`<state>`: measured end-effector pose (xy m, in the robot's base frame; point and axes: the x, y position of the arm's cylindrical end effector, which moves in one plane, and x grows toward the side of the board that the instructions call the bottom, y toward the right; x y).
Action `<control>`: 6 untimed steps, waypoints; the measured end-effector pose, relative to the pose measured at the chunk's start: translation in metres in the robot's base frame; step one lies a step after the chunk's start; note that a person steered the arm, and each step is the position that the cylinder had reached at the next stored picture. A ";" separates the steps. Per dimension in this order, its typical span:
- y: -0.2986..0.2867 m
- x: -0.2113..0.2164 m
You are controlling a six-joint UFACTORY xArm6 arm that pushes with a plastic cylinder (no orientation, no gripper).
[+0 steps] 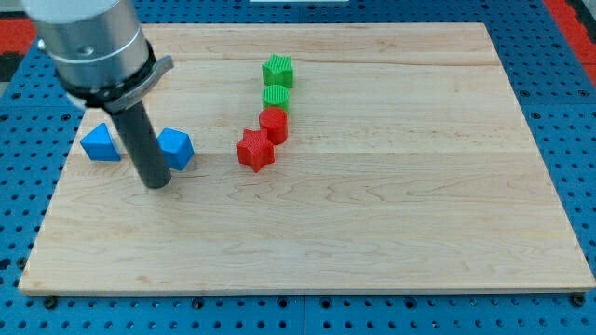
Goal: Slide the blue triangle up a bit
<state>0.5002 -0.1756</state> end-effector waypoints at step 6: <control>-0.127 -0.050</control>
